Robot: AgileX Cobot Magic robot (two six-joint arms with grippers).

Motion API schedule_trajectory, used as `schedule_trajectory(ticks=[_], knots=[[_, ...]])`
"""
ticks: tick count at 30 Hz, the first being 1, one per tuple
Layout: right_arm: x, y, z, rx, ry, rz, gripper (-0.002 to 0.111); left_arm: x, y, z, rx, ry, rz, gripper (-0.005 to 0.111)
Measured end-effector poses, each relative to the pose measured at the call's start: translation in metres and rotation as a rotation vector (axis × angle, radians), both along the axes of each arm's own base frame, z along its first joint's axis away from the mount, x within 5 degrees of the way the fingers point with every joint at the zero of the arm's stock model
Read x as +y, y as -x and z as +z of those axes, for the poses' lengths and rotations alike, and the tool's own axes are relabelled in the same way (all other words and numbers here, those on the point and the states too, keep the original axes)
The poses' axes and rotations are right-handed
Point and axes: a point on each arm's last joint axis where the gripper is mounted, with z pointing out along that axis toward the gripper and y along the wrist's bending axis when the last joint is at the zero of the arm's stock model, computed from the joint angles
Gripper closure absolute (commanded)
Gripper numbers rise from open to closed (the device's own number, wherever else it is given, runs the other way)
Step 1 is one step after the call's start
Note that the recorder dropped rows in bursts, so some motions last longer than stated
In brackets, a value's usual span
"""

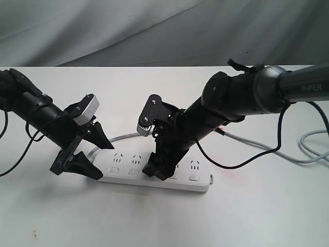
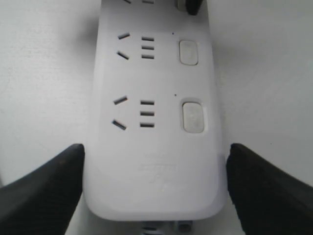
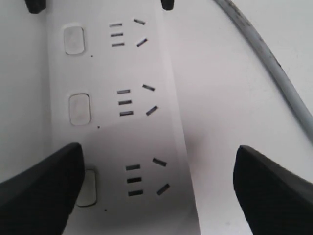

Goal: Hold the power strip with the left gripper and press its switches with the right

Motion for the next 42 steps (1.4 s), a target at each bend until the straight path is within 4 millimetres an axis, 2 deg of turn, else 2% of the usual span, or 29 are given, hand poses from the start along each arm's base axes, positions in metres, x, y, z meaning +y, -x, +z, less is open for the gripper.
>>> schedule_trajectory(ticks=[8,13,16,22,24,27,35,42], knots=[[-0.004,-0.002,-0.001,-0.008,0.047,-0.024,0.031,0.000,0.000,0.000,0.000,0.000,0.000,0.083],[-0.004,-0.001,0.006,-0.017,0.022,-0.049,0.031,0.000,0.000,0.000,0.000,0.000,0.000,0.083],[-0.006,0.000,0.018,-0.060,0.018,-0.038,0.031,0.000,0.000,0.000,0.000,0.000,0.000,0.083],[-0.023,-0.002,0.068,-0.155,-0.044,-0.065,0.031,0.000,0.000,0.000,0.000,0.000,0.000,0.083],[-0.030,-0.002,0.074,-0.140,-0.048,-0.063,0.031,0.000,0.000,0.000,0.000,0.000,0.000,0.083],[-0.037,0.000,0.068,-0.108,-0.033,-0.047,0.031,0.000,0.000,0.000,0.000,0.000,0.000,0.083],[-0.046,0.019,0.038,-0.053,-0.021,-0.049,0.031,0.000,0.000,0.000,0.000,0.000,0.000,0.083],[-0.046,0.021,0.035,-0.061,-0.040,-0.053,0.031,0.000,0.000,0.000,0.000,0.000,0.000,0.083]])
